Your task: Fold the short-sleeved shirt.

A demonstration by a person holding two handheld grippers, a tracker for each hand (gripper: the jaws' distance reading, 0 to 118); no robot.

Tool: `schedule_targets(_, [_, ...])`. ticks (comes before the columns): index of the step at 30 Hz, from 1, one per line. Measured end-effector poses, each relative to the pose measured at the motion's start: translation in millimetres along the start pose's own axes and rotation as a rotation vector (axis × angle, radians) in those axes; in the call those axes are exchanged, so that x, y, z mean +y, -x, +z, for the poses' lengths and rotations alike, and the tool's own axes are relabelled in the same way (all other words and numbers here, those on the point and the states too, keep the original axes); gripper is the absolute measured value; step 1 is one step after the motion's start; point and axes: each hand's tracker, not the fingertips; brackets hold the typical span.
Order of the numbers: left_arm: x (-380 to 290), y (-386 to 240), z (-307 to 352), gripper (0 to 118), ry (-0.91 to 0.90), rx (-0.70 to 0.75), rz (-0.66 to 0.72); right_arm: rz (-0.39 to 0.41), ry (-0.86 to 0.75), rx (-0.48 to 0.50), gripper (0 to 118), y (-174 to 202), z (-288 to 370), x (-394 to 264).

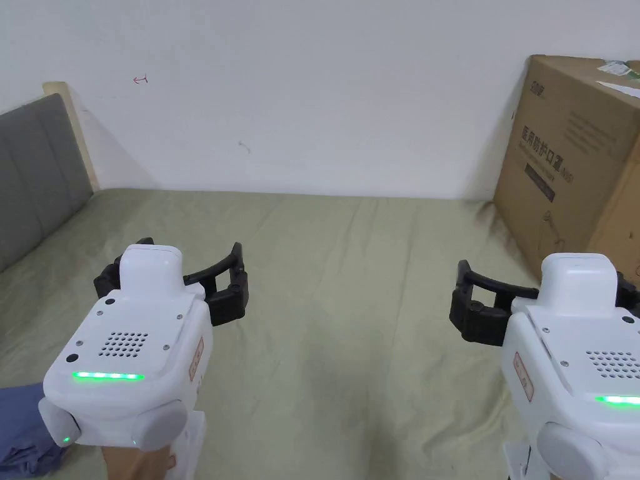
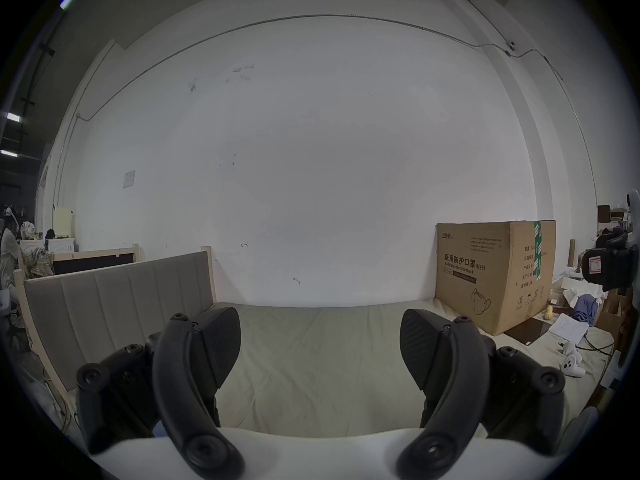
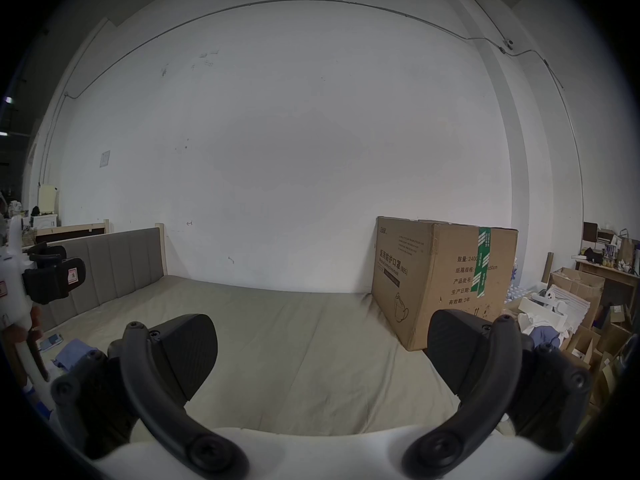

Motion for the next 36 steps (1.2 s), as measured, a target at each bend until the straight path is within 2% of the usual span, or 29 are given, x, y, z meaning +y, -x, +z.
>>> schedule_targets(36, [-2.4, 1.0, 4.9, 96, -0.014, -0.005, -0.004, 0.004, -0.009, 0.002, 118, 2.6, 1.9, 3.0])
